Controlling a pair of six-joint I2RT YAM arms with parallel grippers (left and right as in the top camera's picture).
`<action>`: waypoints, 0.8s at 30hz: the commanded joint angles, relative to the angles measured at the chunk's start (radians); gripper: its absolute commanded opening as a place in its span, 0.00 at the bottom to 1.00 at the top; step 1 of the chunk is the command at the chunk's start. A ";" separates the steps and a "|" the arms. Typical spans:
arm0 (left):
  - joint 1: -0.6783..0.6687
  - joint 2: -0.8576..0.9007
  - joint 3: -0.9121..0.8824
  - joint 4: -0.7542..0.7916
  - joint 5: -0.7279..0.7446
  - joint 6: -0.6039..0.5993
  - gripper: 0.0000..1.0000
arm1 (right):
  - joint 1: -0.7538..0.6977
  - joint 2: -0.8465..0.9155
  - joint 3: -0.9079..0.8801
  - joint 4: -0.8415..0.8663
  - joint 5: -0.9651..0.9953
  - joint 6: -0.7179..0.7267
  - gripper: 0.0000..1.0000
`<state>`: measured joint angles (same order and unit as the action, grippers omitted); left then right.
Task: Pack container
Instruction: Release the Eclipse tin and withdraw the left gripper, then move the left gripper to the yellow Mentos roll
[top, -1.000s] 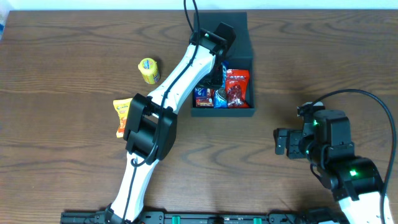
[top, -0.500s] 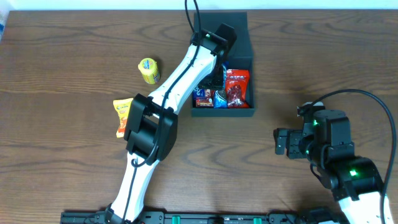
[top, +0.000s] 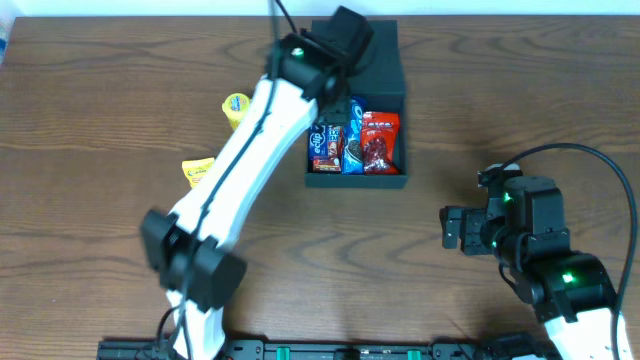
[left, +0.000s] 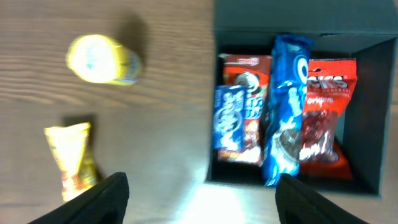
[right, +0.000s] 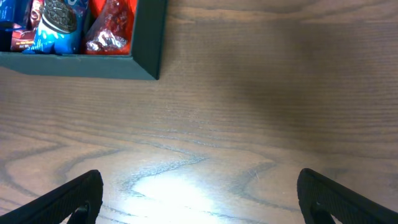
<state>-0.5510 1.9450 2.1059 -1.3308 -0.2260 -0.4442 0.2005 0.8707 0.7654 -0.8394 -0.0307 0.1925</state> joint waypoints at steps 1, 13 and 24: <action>-0.001 -0.045 0.002 -0.058 -0.101 -0.037 0.80 | -0.010 0.000 0.003 0.002 -0.004 -0.014 0.99; -0.005 -0.359 -0.422 -0.016 -0.193 -0.165 0.96 | -0.010 0.000 0.003 0.002 -0.004 -0.014 0.99; 0.132 -0.559 -0.872 0.123 -0.108 -0.165 0.96 | -0.010 0.000 0.003 0.002 -0.004 -0.014 0.99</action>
<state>-0.4717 1.3949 1.2778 -1.2160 -0.3698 -0.5991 0.2005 0.8707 0.7650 -0.8394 -0.0307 0.1925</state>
